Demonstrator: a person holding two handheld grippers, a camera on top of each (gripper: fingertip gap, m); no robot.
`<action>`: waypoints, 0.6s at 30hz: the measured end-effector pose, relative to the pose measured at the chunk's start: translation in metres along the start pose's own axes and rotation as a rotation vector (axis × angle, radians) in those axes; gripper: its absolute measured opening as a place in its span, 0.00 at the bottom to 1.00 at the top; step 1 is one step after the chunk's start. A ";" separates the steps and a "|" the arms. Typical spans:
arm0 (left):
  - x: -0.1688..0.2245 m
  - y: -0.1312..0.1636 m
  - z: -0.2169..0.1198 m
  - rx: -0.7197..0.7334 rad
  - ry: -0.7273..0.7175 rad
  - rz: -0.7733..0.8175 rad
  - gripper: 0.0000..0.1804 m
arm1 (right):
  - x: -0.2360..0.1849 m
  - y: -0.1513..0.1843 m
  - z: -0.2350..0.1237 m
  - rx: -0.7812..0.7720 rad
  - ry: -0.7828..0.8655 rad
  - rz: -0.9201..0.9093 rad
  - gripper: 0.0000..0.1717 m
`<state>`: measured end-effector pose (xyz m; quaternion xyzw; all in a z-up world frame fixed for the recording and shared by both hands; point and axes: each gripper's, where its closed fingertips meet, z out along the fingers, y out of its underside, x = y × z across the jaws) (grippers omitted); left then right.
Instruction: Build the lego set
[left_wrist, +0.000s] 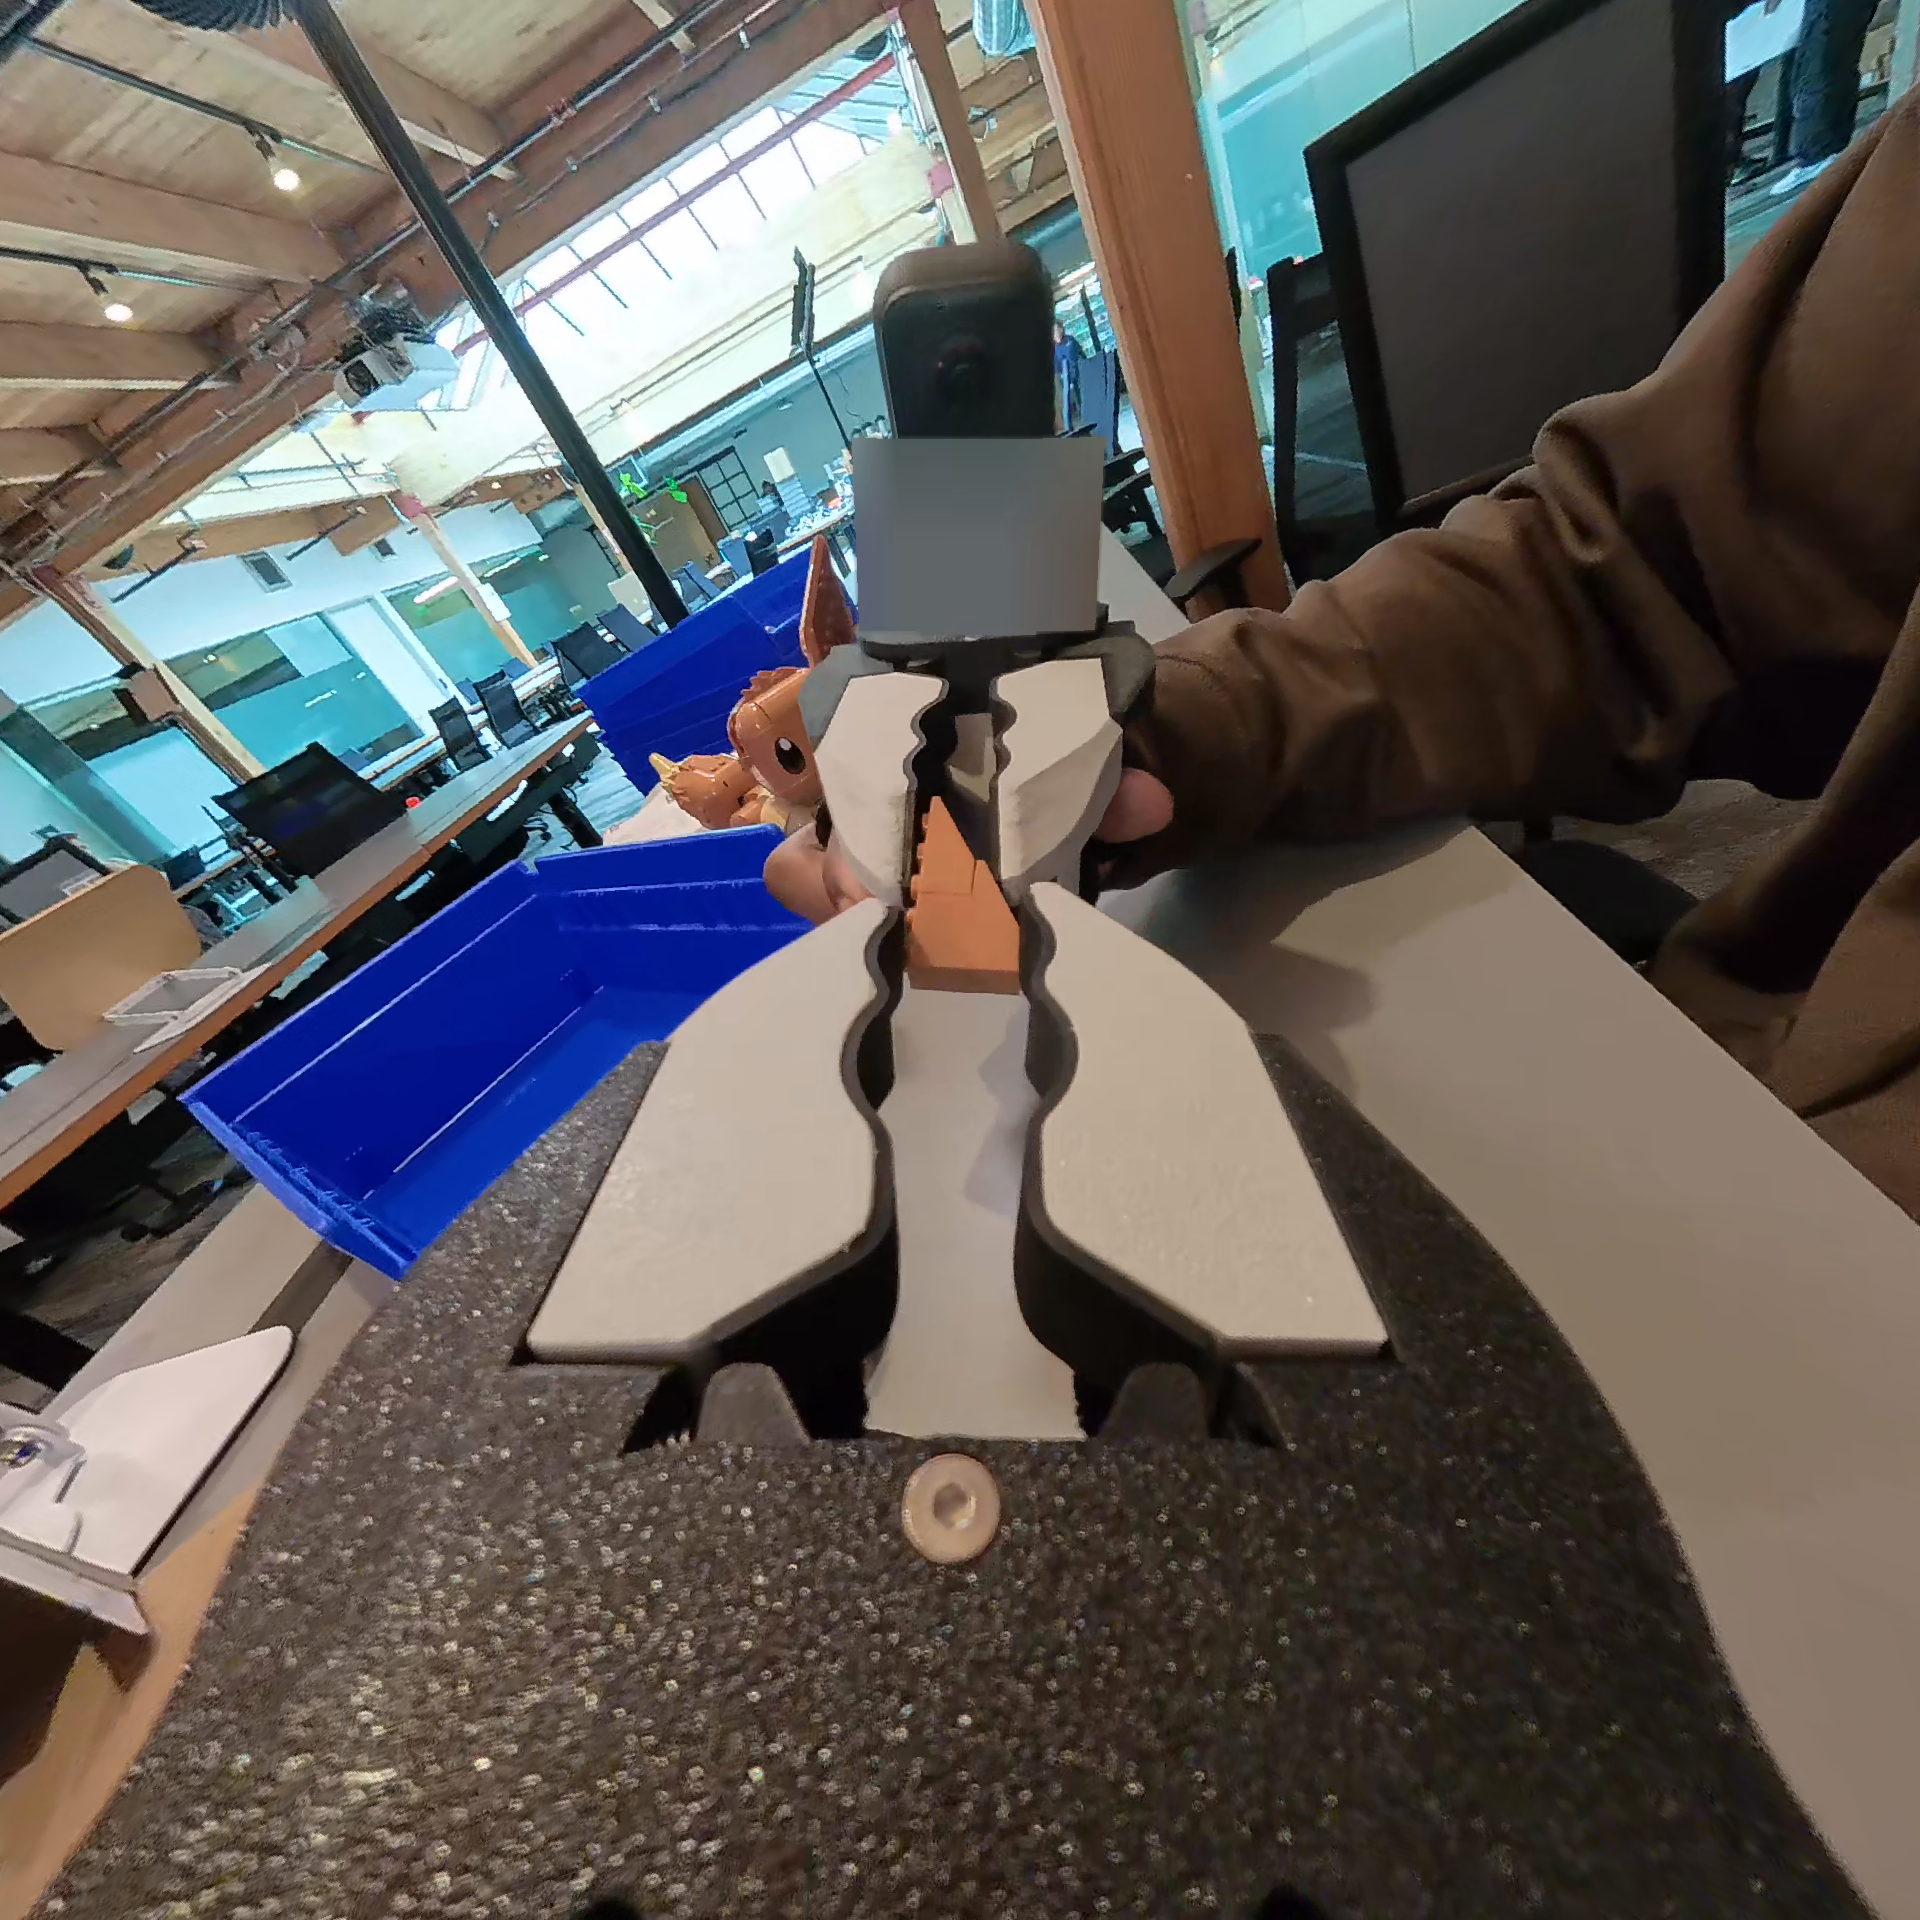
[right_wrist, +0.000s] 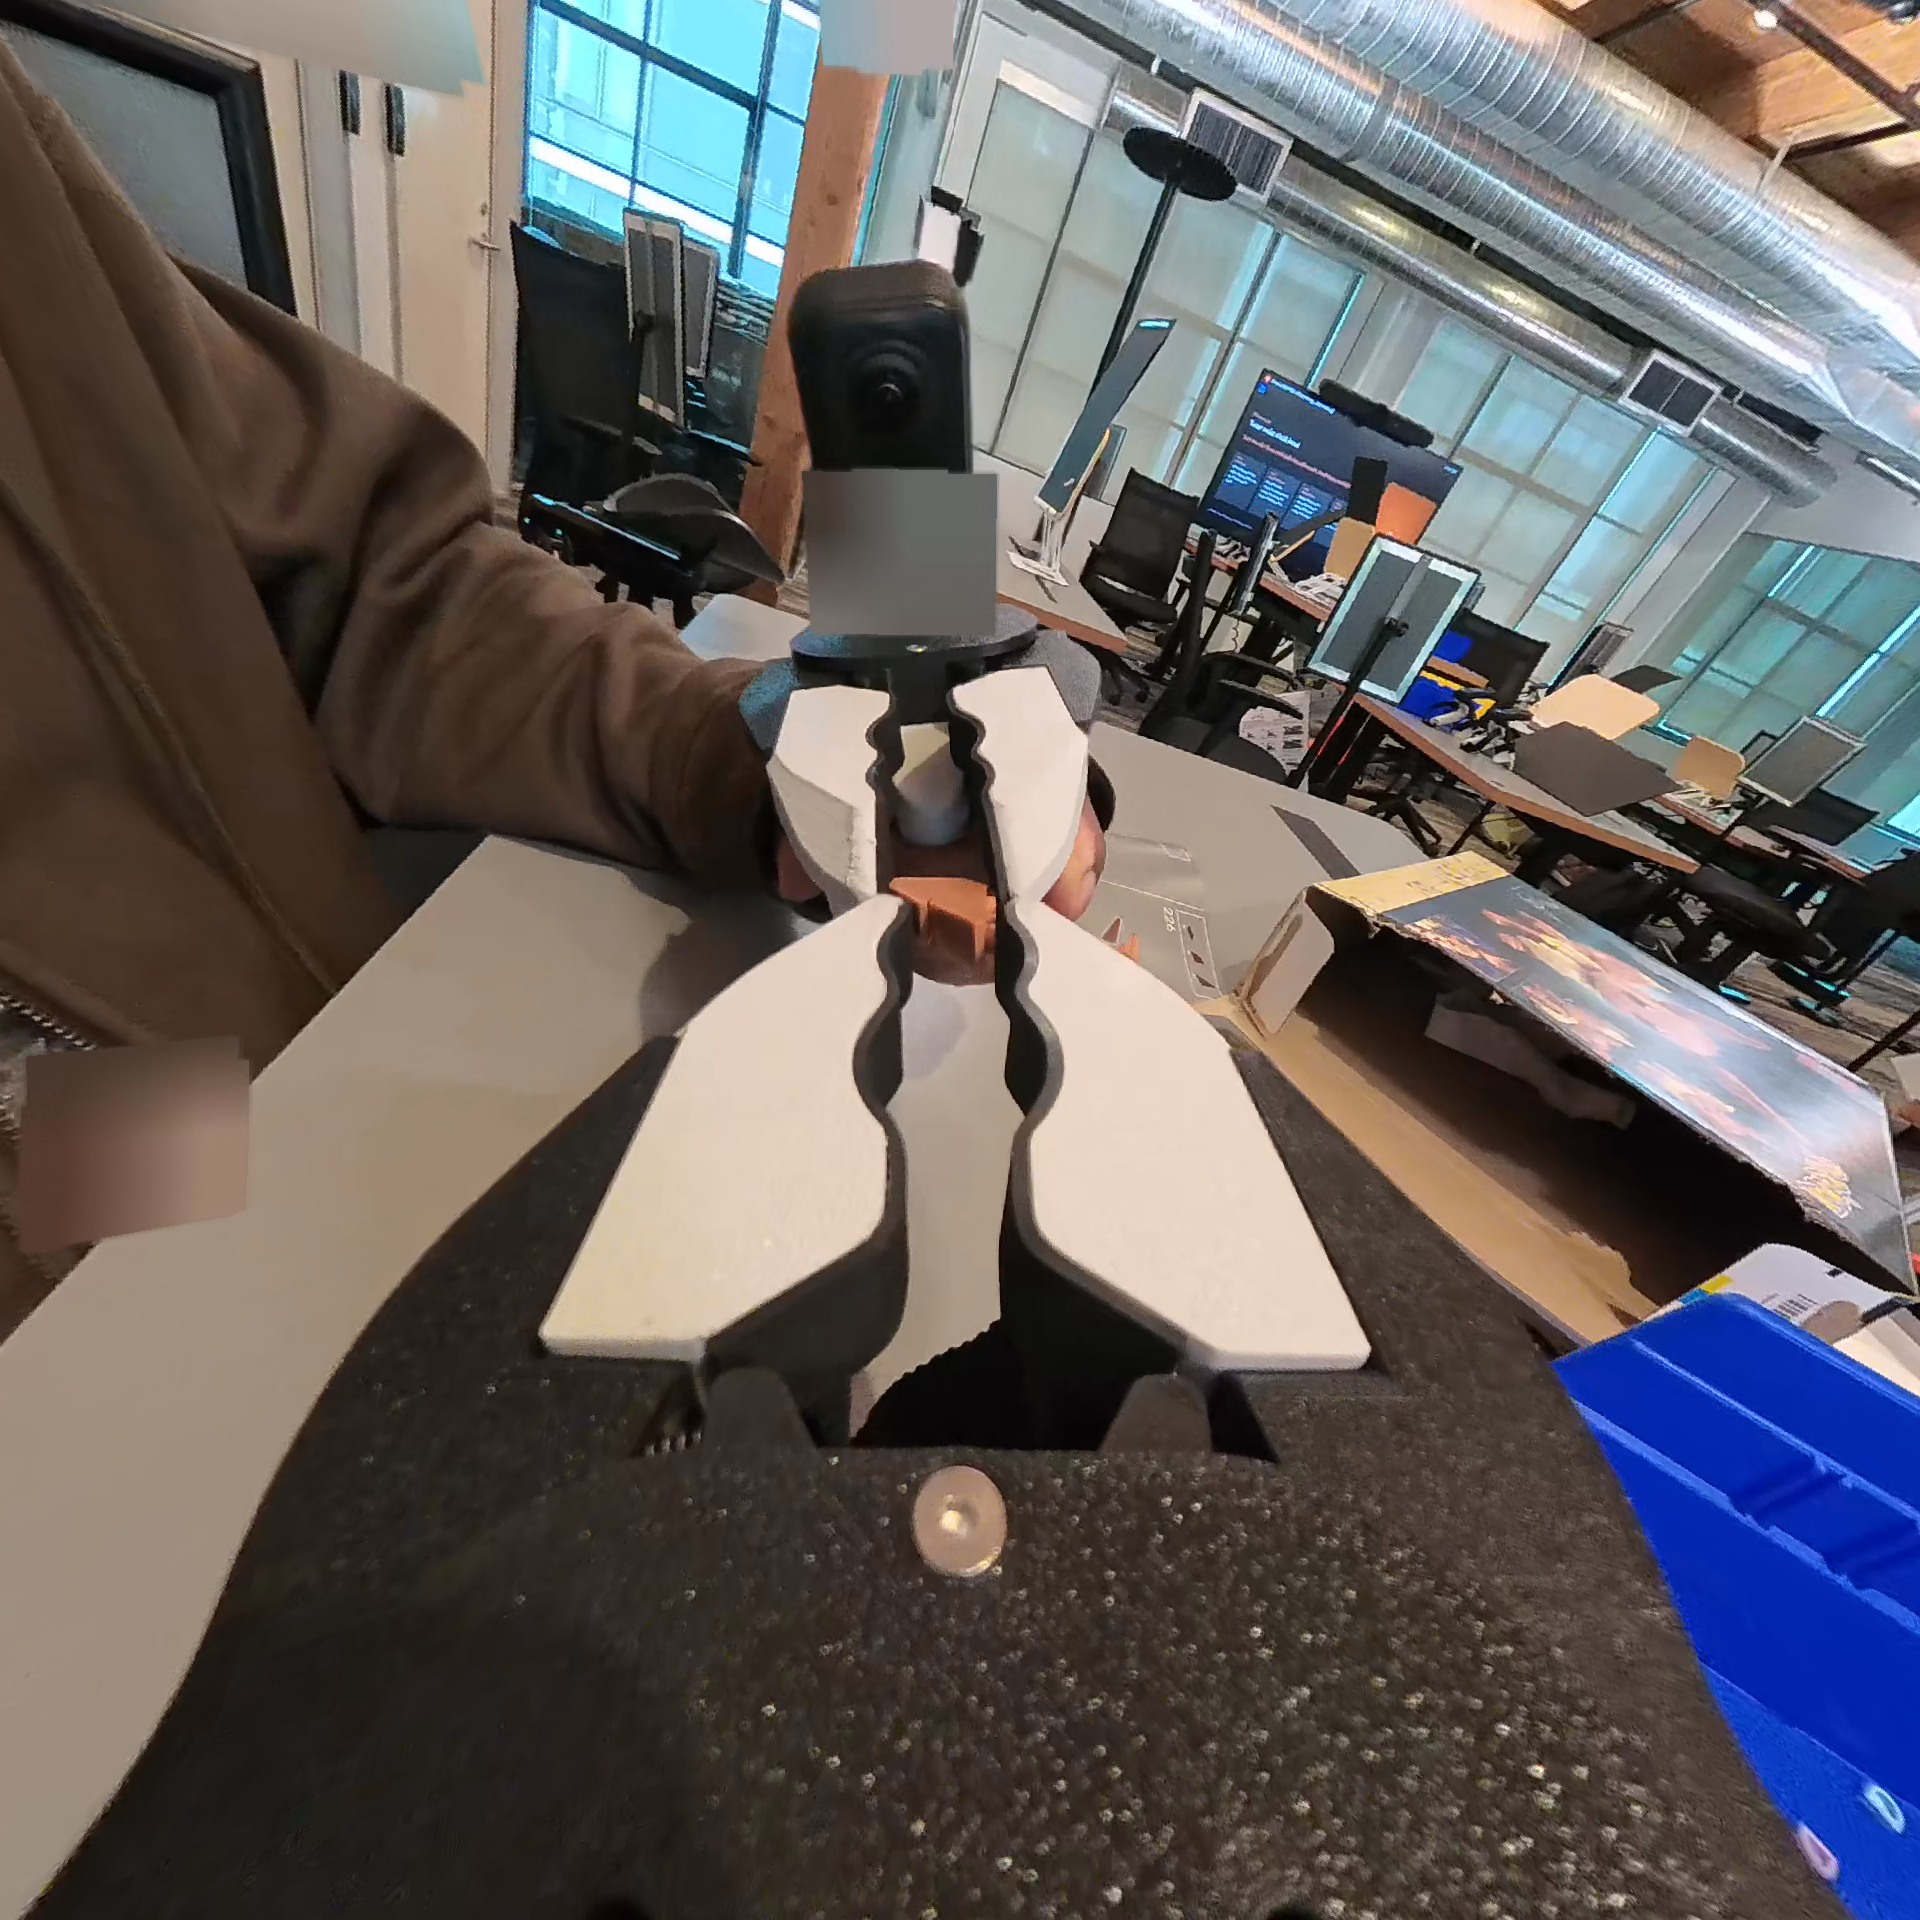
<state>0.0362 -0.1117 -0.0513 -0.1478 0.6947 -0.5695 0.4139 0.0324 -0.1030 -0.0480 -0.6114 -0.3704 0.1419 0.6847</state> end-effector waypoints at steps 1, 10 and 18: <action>0.000 -0.001 0.000 0.000 -0.006 0.009 0.11 | 0.000 -0.001 0.000 0.003 -0.001 0.003 0.08; 0.002 -0.003 0.001 0.011 -0.016 0.038 0.11 | -0.002 -0.004 0.000 0.022 -0.016 0.006 0.08; 0.004 -0.005 0.002 0.011 -0.012 0.048 0.10 | -0.005 -0.006 0.000 0.038 -0.032 -0.004 0.08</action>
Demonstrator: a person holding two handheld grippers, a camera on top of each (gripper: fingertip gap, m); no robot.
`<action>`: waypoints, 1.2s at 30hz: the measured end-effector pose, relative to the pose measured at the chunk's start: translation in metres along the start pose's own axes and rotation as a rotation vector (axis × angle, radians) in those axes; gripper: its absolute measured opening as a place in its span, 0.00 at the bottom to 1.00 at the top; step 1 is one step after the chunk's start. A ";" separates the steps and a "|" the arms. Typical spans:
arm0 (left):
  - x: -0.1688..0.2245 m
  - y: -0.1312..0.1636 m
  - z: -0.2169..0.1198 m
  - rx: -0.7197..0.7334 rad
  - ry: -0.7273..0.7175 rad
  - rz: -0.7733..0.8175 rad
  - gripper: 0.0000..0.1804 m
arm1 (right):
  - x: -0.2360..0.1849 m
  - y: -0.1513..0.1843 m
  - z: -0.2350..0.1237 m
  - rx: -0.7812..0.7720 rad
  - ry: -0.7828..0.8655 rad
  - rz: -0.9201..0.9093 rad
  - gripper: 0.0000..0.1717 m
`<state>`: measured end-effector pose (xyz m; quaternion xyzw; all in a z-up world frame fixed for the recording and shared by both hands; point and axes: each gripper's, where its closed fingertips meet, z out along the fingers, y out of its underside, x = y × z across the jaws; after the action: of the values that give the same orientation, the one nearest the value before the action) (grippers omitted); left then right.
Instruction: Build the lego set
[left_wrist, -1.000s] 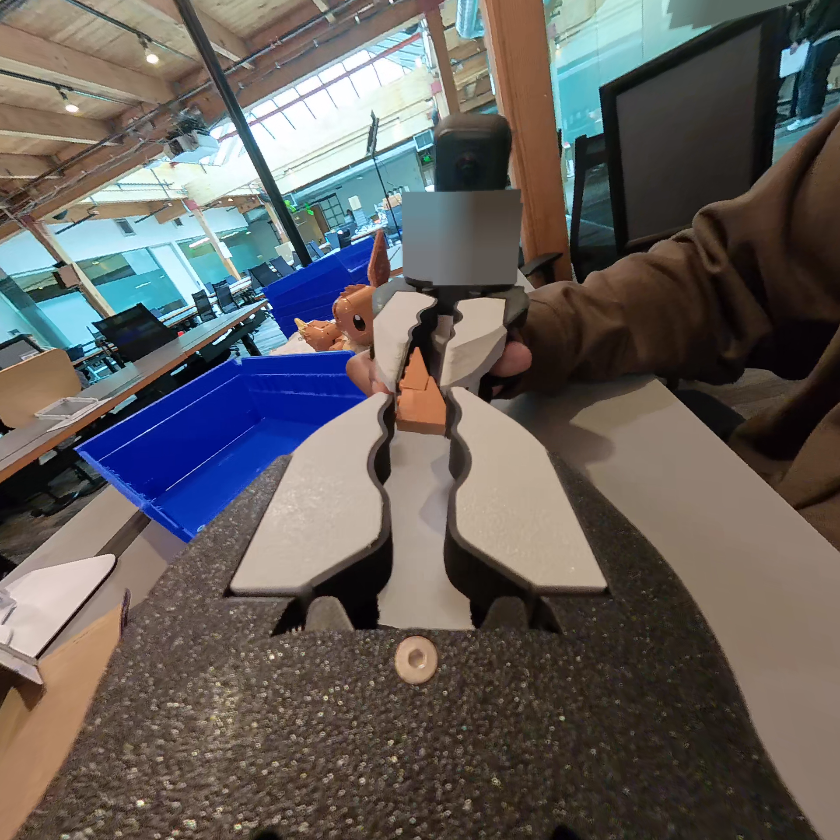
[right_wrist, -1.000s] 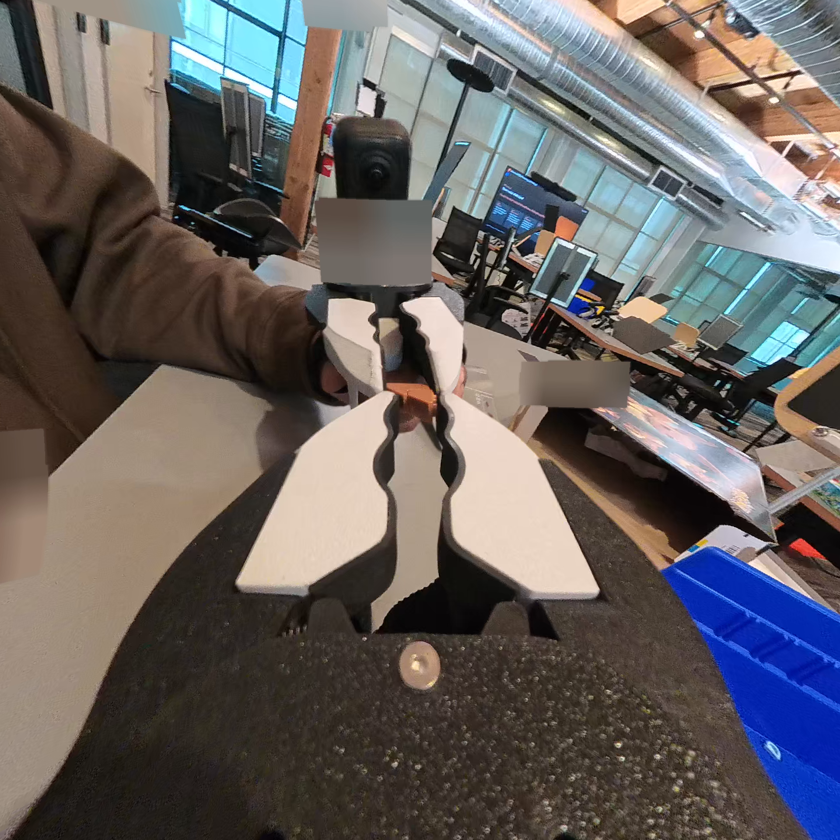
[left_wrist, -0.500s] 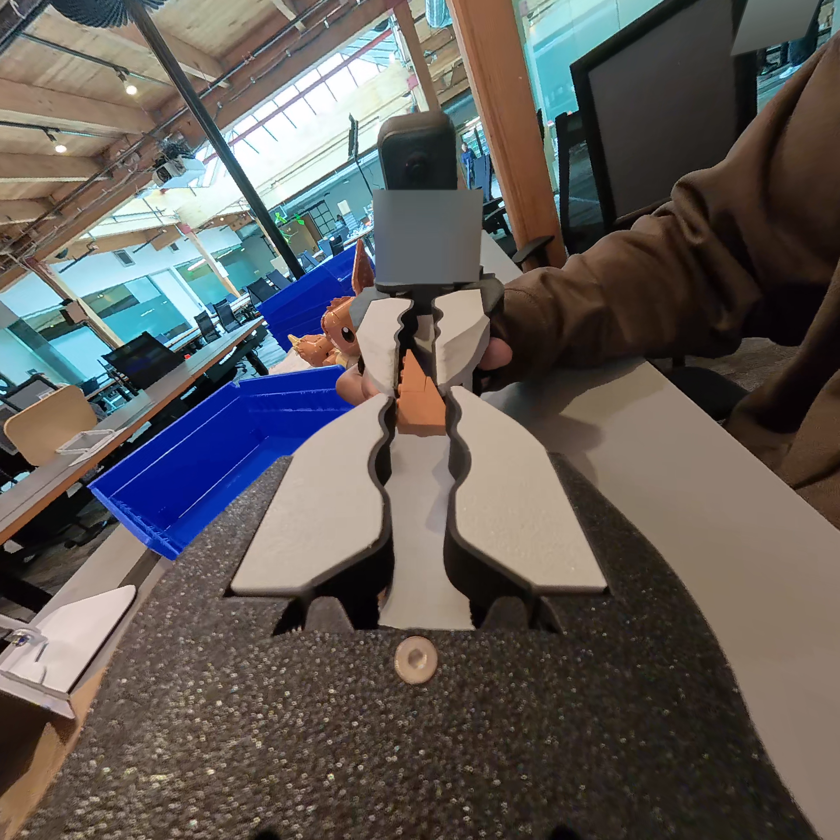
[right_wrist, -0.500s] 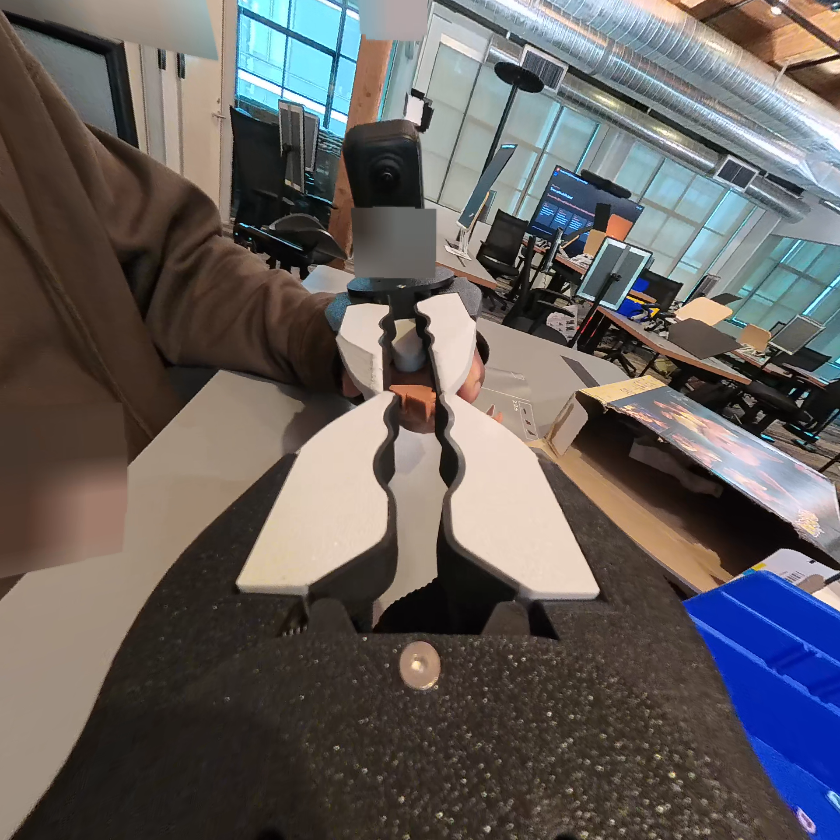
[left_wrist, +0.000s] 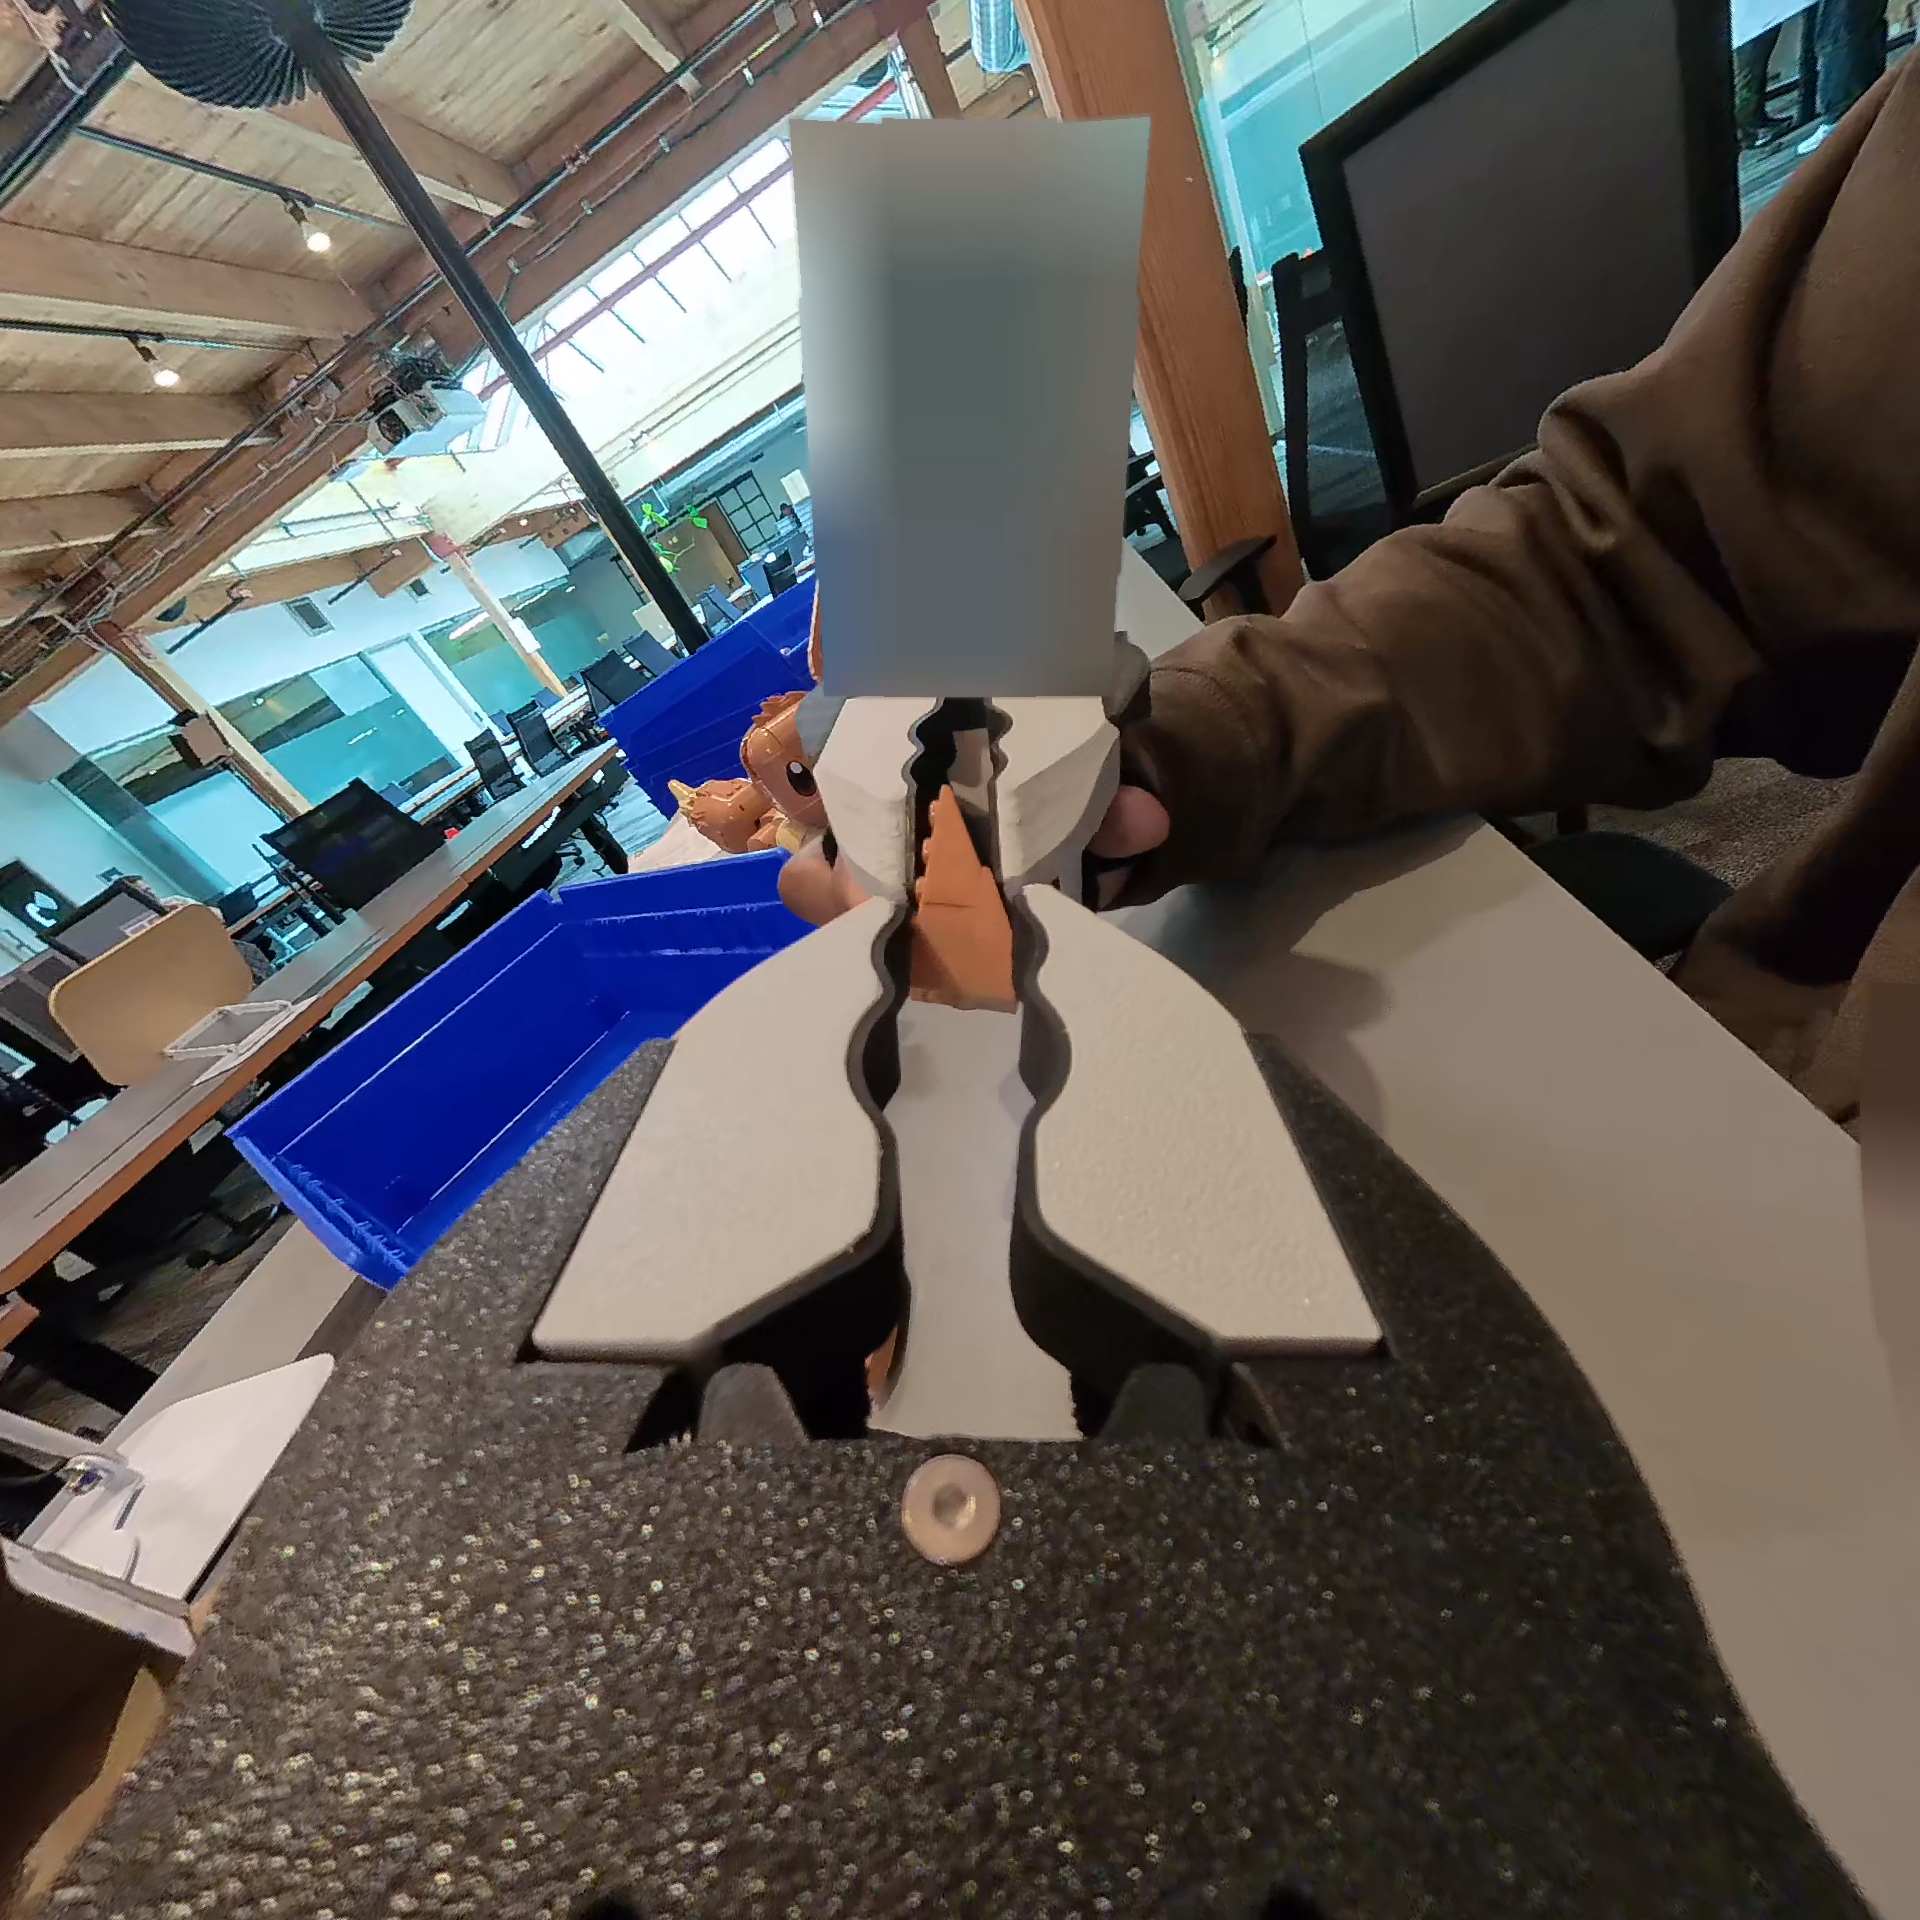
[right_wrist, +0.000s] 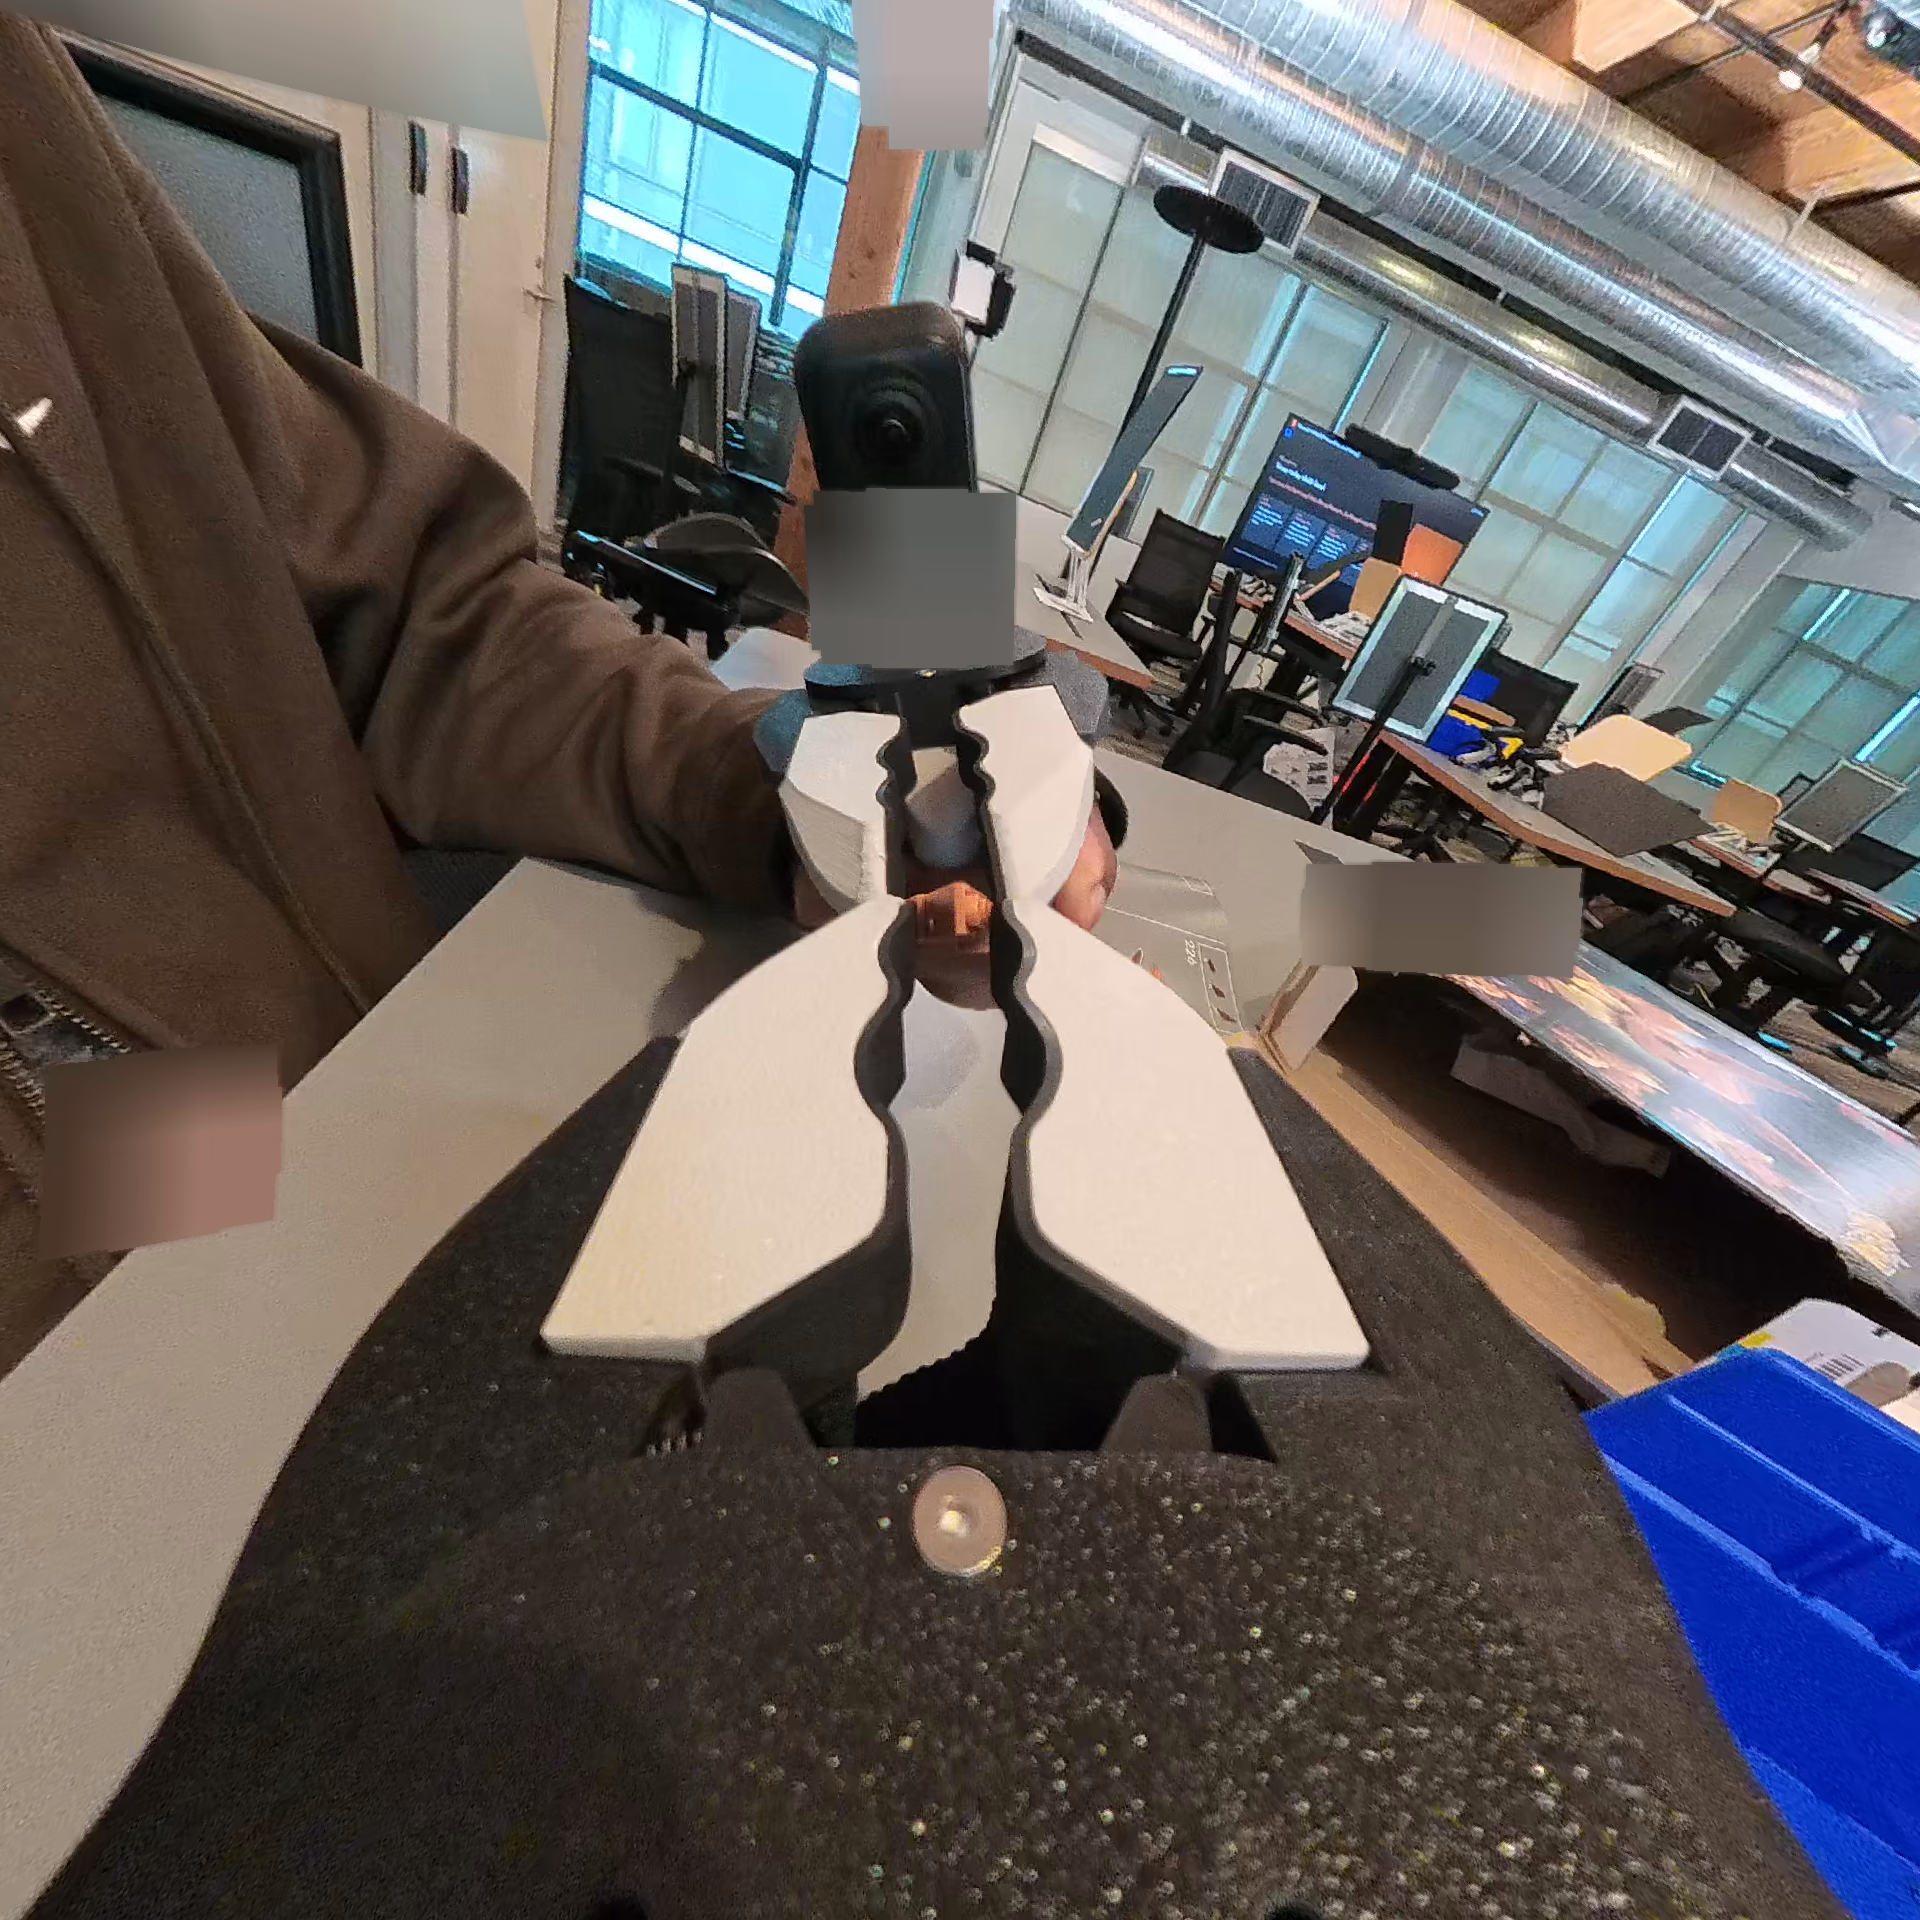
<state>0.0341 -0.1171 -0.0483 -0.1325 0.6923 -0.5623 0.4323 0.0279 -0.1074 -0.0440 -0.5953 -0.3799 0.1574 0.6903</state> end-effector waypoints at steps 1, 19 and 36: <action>0.000 -0.001 0.000 0.002 0.004 -0.002 0.10 | 0.000 -0.001 0.000 0.009 -0.001 0.000 0.08; 0.010 0.008 0.003 -0.045 0.048 0.031 0.14 | -0.007 -0.003 0.001 0.055 -0.046 0.005 0.08; -0.027 0.061 -0.002 -0.362 -0.160 0.154 0.13 | 0.029 0.068 -0.010 -0.272 0.134 -0.088 0.09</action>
<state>0.0674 -0.0773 -0.0902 -0.1988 0.7535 -0.3819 0.4968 0.0699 -0.0788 -0.0980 -0.6752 -0.3766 0.0338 0.6334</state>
